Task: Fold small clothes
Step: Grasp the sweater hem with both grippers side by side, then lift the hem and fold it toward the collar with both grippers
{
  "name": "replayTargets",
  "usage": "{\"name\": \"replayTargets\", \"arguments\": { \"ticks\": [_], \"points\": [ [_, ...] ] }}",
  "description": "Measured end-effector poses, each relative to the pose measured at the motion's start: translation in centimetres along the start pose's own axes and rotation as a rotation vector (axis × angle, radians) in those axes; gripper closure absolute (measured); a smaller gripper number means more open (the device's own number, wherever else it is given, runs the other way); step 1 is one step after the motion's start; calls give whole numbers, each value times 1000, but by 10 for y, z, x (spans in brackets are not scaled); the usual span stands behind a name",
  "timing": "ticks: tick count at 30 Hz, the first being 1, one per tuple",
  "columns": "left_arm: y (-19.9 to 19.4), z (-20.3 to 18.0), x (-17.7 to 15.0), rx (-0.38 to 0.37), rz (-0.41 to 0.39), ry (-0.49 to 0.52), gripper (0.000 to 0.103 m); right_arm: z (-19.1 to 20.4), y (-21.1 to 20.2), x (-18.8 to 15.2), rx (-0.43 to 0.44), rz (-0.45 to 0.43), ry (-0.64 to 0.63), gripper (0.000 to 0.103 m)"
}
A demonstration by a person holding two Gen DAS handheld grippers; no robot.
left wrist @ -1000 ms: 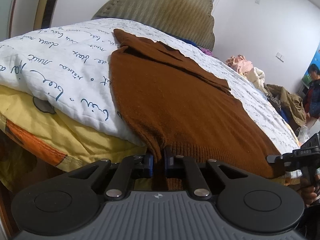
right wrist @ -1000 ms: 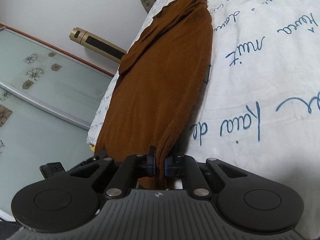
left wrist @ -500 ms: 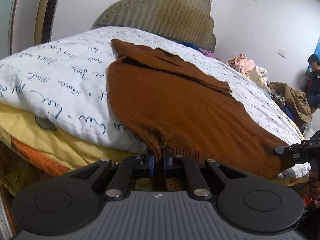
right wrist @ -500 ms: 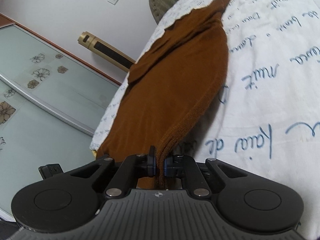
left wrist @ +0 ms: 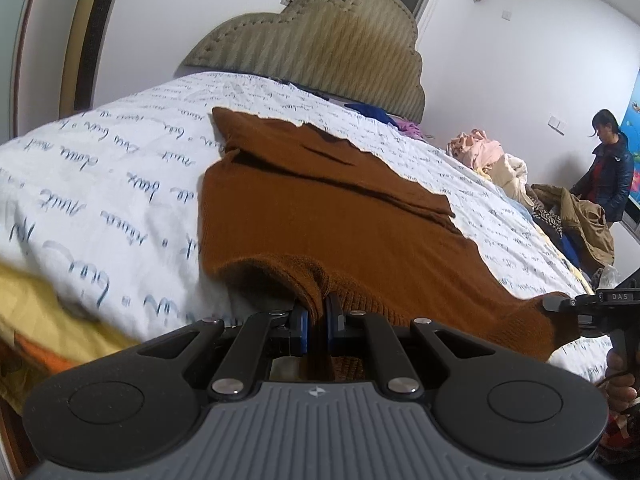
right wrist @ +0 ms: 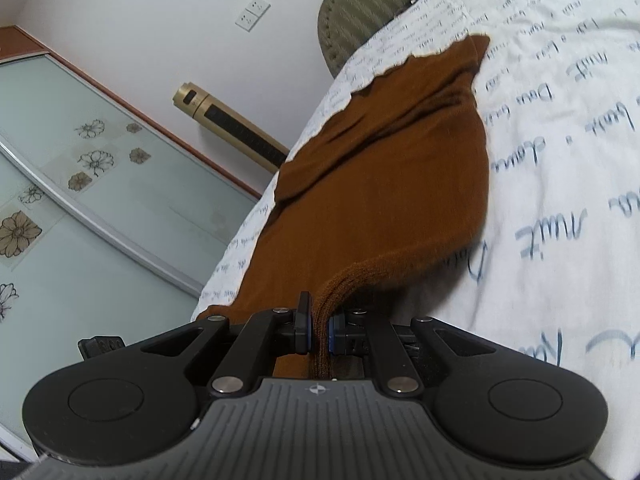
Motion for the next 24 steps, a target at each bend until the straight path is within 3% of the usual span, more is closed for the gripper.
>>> {"name": "replayTargets", "arguments": {
  "ticks": [9,24],
  "points": [
    [30,-13,23,80,14,88,95,-1,17,34,-36,-39,-35,90],
    [68,-10,58,156,26,99,95,-16,41,81,-79,-97,-28,90]
  ]
}}
Point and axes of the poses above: each gripper's, at about its wrist camera, not at the fingertips, and y roughly the way its jaws point, z to its left, x to its top, the point moved 7 cm from there along y, roughly the way its jaws point, and after that the axes turned 4 degrees about x, right-handed, at the moved point
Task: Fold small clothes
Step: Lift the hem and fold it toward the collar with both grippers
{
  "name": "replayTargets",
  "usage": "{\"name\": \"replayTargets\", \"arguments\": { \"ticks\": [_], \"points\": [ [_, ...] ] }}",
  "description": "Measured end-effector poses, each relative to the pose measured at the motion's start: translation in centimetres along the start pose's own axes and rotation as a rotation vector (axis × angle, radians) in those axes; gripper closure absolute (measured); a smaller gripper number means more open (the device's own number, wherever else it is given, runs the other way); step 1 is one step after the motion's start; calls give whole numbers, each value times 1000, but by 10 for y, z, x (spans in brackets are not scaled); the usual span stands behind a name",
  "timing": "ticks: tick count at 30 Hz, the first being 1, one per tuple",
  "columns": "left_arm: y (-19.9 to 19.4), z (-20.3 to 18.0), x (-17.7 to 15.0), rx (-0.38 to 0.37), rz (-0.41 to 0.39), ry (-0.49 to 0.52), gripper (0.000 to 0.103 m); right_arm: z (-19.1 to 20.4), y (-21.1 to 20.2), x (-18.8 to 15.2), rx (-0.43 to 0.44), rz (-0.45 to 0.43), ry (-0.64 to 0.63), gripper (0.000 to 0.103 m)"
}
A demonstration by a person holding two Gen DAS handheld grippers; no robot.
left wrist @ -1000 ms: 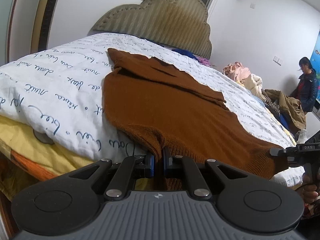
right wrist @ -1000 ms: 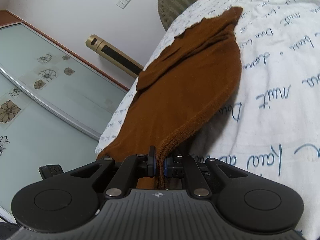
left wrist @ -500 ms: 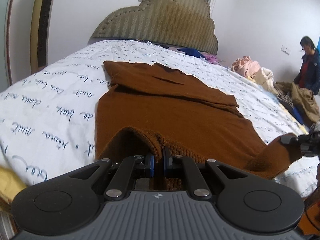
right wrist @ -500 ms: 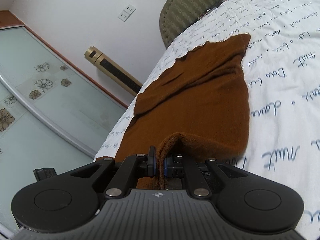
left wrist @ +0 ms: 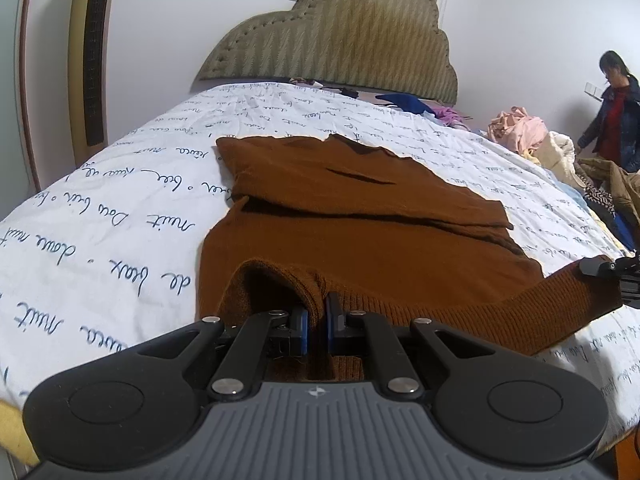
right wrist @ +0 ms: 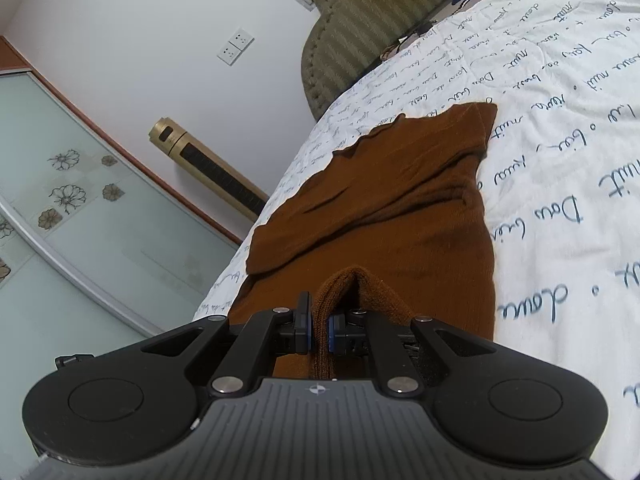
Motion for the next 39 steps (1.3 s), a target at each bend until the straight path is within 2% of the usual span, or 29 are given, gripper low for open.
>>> {"name": "replayTargets", "arguments": {
  "ticks": [12,19,27,31,34,39],
  "points": [
    [39,1,23,55,26,1,95,-17,31,28,-15,5,20,90],
    [58,5,33,67,36,-35,95,-33,42,41,-29,-4,46,90],
    [80,8,36,76,57,-89,95,-59,55,41,-69,-23,83,90],
    [84,8,41,109,51,-62,95,-69,60,46,-68,-34,109,90],
    [88,11,45,112,51,-80,95,-73,64,52,-79,-39,111,90],
    [99,17,47,124,52,-112,95,-83,79,50,-148,-11,109,89]
  ]
}}
Point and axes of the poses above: each gripper's, at about its wrist camera, not at the fingertips, and y roughly the way its jaws point, z to its left, x to its top, the point moved 7 cm from there along y, roughly the way its jaws point, and after that the axes turned 4 degrees about x, right-handed, at the moved point
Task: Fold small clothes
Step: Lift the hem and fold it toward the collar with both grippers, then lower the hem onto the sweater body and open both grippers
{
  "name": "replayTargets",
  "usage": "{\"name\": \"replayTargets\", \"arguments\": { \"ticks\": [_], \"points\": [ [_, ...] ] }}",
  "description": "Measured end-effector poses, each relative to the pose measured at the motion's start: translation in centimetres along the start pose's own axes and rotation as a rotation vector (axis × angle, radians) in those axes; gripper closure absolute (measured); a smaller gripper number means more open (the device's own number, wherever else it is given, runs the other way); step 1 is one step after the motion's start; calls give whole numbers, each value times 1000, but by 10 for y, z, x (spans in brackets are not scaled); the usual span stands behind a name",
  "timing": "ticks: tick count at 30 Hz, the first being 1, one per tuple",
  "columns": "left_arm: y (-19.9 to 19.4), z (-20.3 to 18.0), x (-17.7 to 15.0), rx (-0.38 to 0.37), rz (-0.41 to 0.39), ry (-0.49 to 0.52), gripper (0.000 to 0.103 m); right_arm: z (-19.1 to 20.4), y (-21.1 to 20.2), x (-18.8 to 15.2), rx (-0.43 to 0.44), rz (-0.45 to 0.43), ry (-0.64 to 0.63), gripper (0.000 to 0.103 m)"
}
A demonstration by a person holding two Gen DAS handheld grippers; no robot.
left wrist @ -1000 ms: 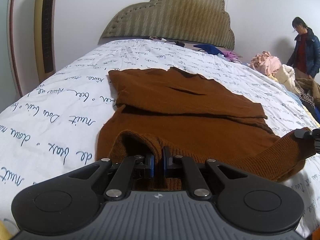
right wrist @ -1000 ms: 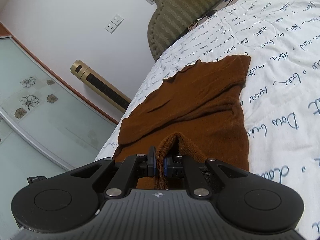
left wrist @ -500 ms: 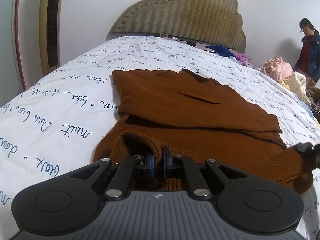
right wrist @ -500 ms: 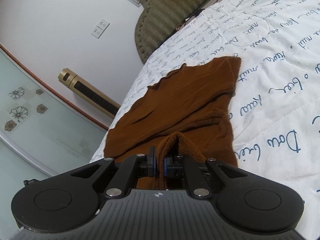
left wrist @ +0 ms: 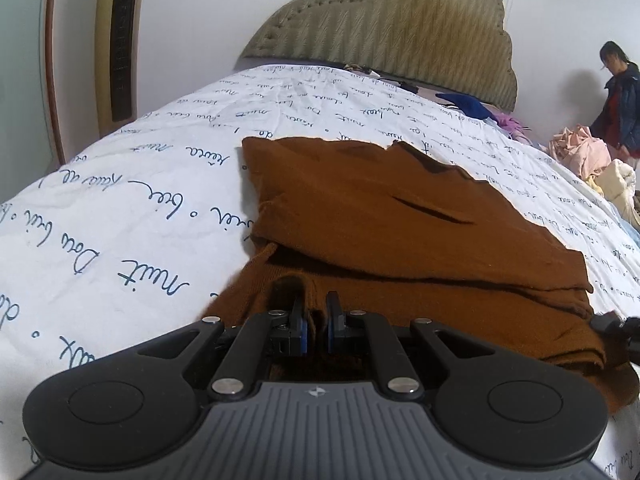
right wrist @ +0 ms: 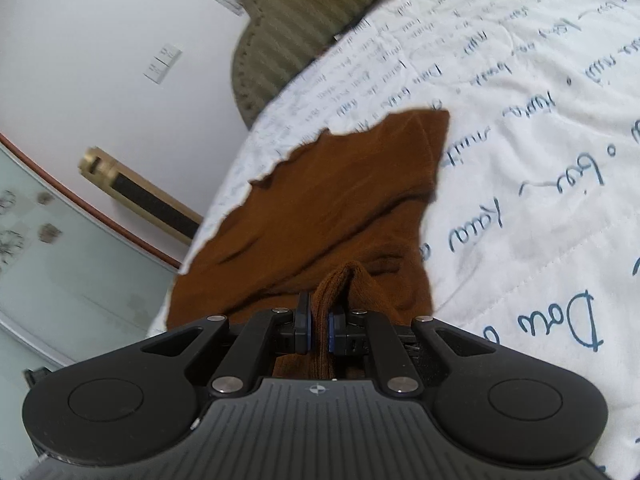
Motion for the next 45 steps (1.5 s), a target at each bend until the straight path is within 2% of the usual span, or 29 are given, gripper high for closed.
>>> {"name": "replayTargets", "arguments": {
  "ticks": [3,7,10,13,17,27,28,29,31,45],
  "points": [
    [3,-2,-3,11,-2,21,95,-11,6,-8,-7,17,47,90],
    [7,-1,-2,8,6,-5,95,-18,3,-10,41,11,103,90],
    [10,2,1,-3,10,-32,95,-19,-1,-10,74,12,138,84],
    [13,2,1,-4,12,-39,95,-16,-4,-9,109,16,151,69],
    [10,0,-3,3,4,-30,95,-9,-4,-11,116,45,110,65],
    [12,4,-6,-20,6,-57,95,0,-3,-16,122,109,92,66],
    [12,5,-6,-25,7,-63,95,0,-4,-16,119,113,84,71],
    [14,5,-5,-28,8,-67,95,0,-3,-17,115,112,84,80],
    [15,6,-5,-29,10,-73,95,0,1,-17,110,114,91,85],
    [17,4,5,-17,6,-115,95,17,3,11,93,12,18,88]
  ]
}}
Point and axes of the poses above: each gripper's, at about its wrist camera, not at the fingertips, and y roughly the way its jaws point, z to its left, x to its top, the point moved 7 cm from there along y, roughly the way its jaws point, and after that the axes turned 4 degrees about x, right-handed, at the moved point
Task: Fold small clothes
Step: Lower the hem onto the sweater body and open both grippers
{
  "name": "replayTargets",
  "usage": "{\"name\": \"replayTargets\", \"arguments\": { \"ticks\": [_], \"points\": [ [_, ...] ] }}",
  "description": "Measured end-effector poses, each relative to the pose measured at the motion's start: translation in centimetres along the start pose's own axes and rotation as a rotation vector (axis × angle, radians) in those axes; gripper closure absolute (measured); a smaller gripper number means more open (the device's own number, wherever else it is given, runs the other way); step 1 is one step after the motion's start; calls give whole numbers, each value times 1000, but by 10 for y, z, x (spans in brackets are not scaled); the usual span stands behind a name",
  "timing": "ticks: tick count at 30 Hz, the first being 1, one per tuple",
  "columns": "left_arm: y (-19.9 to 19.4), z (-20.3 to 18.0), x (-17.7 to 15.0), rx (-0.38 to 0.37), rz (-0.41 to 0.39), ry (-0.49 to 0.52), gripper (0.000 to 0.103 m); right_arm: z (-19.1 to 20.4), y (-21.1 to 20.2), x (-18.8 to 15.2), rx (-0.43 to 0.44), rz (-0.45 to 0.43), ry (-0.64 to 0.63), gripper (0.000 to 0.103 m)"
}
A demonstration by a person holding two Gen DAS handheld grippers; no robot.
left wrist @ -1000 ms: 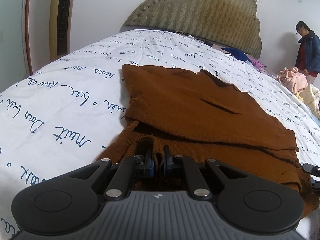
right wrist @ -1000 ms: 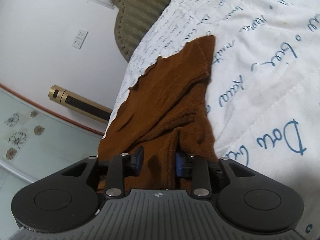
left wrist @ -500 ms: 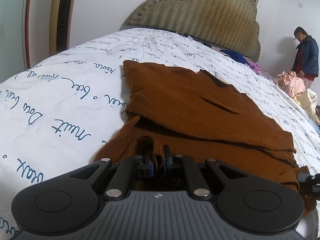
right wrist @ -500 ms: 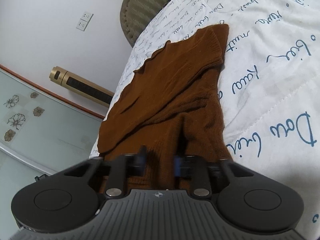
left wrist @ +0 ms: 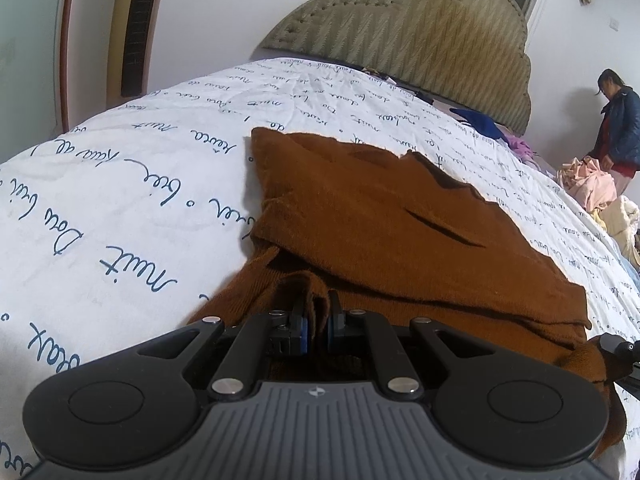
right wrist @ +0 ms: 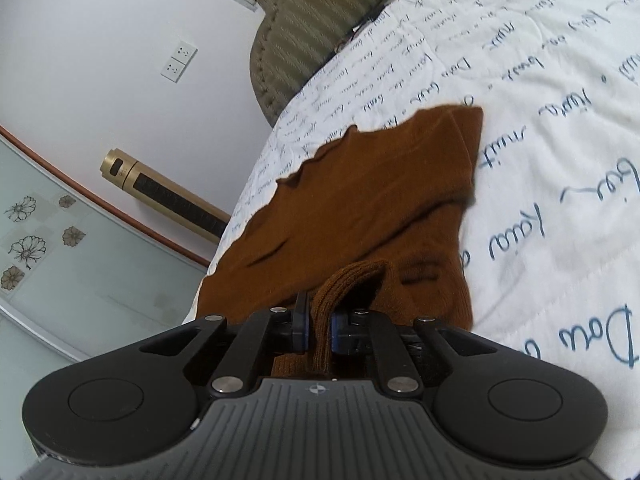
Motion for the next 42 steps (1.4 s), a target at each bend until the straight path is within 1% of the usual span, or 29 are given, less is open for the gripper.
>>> {"name": "replayTargets", "arguments": {
  "ticks": [5,13,22,27,32,35,37,39,42],
  "points": [
    [-1,-1,6,10,-14,-5,95,0,4,4,-7,-12,-3,88],
    [-5,-5,19,38,-60,4,95,-2,5,10,-19,-29,-5,88],
    [-1,-7,34,5,-88,-40,95,6,11,23,-15,-47,-29,88],
    [0,-4,43,-11,-97,-69,95,16,14,40,-7,-63,-58,88],
    [-1,1,54,-20,-99,-96,95,15,16,55,-14,-86,-56,88],
    [-8,2,56,-48,-109,-57,95,15,16,57,-3,-71,-61,88],
    [-14,3,54,-45,-120,6,95,14,16,53,1,-52,-72,85],
    [-16,4,50,-23,-114,68,95,10,14,49,0,-39,-73,84],
    [-9,1,40,-23,-64,158,95,1,10,47,6,-24,-61,71]
  ]
}}
Point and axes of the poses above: each gripper's, at about its wrist camera, not at the fingertips, and y roughly the way its jaws point, z to its left, x to its top, the point moved 7 cm from there along y, roughly the way its jaws point, and after that the axes turned 4 degrees about x, right-handed, at the moved point
